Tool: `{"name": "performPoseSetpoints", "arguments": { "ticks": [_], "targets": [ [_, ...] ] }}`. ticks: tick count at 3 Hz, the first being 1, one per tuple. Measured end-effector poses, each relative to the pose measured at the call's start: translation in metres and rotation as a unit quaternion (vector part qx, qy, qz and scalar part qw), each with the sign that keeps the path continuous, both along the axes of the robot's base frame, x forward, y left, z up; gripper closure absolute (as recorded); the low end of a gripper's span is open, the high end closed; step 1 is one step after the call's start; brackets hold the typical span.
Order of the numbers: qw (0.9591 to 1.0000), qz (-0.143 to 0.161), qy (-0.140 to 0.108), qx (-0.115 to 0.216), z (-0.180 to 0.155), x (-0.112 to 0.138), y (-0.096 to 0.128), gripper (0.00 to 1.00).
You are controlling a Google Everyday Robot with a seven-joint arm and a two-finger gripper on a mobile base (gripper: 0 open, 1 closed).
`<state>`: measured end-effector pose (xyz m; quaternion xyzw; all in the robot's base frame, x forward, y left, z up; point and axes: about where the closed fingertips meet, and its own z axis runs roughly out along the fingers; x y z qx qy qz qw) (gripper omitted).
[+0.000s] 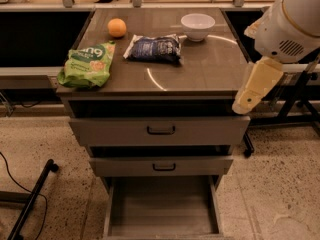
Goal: Place blue chip bag into bottom drawer
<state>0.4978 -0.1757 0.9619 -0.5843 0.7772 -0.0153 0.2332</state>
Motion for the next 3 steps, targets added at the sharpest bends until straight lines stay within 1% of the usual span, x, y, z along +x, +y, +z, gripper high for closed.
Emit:
{"name": "performPoseSetpoints", "arguments": {
  "ticks": [1,2,3],
  "targets": [
    [0.9997,0.006,-0.016,0.018,-0.002,0.043,0.018,0.00],
    [0.9987,-0.002,-0.025,0.044,-0.005,0.076,0.033,0.00],
    [0.9970,-0.010,-0.030,0.071,-0.013,0.104,0.052,0.00]
  ]
}}
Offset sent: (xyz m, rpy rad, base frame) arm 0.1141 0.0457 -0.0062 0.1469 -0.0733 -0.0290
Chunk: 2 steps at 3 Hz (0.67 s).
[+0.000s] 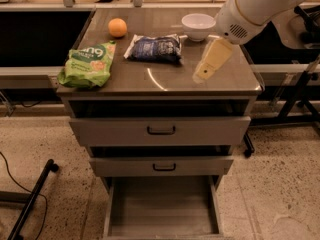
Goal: Place blue chip bag into bottom drawer
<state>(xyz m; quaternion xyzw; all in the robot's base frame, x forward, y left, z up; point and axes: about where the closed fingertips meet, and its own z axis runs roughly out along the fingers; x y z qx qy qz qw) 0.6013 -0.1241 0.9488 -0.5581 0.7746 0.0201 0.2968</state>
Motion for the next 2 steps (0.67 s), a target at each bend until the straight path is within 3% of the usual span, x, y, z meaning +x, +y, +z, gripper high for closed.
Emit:
{"name": "performPoseSetpoints", "arguments": {
  "ticks": [1,2],
  "targets": [
    [0.9992,-0.024,-0.010,0.030,-0.0119,0.0332,0.0169,0.00],
    [0.9992,-0.024,-0.010,0.030,-0.0124,0.0340,0.0172,0.00]
  ]
}}
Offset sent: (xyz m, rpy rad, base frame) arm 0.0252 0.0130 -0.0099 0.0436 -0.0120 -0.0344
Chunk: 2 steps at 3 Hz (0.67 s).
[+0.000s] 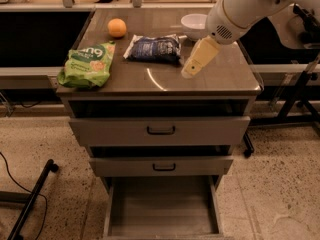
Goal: Place blue chip bag into bottom drawer
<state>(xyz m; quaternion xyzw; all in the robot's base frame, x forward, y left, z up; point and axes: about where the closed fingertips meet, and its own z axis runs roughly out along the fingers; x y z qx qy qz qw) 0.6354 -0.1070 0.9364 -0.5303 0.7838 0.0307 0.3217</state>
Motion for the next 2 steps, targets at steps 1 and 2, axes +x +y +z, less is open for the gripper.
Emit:
{"name": "performPoseSetpoints", "arguments": {
  "ticks": [1,2],
  "targets": [
    [1.0000,0.003,-0.004,-0.001,-0.016,0.027,0.008,0.00],
    [1.0000,0.004,-0.008,0.002,-0.028,0.056,0.019,0.00]
  ]
}}
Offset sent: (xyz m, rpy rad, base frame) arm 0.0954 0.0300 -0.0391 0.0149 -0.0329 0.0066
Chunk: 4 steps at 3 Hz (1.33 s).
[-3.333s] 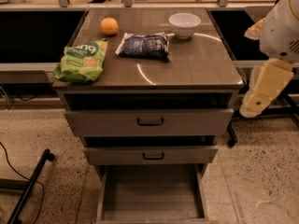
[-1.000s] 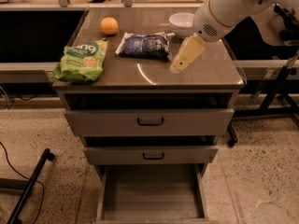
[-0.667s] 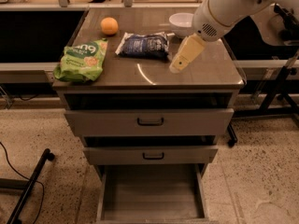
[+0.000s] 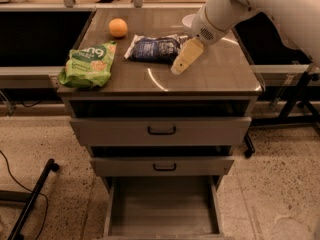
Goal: Place blue chip bag into bottom drawer
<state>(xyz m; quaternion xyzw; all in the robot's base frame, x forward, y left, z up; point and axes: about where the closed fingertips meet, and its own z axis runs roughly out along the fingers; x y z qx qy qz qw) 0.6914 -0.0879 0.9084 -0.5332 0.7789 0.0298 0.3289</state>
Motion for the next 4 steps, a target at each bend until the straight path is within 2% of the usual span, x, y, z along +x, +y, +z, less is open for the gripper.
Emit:
{"name": "performPoseSetpoints", "arguments": {
  "ticks": [2,4],
  "targets": [
    [0.9999,0.001,-0.005,0.009,-0.008,0.046,0.030,0.00],
    [0.9998,0.013,0.015,0.009,-0.026,0.073,0.055,0.00]
  ]
}}
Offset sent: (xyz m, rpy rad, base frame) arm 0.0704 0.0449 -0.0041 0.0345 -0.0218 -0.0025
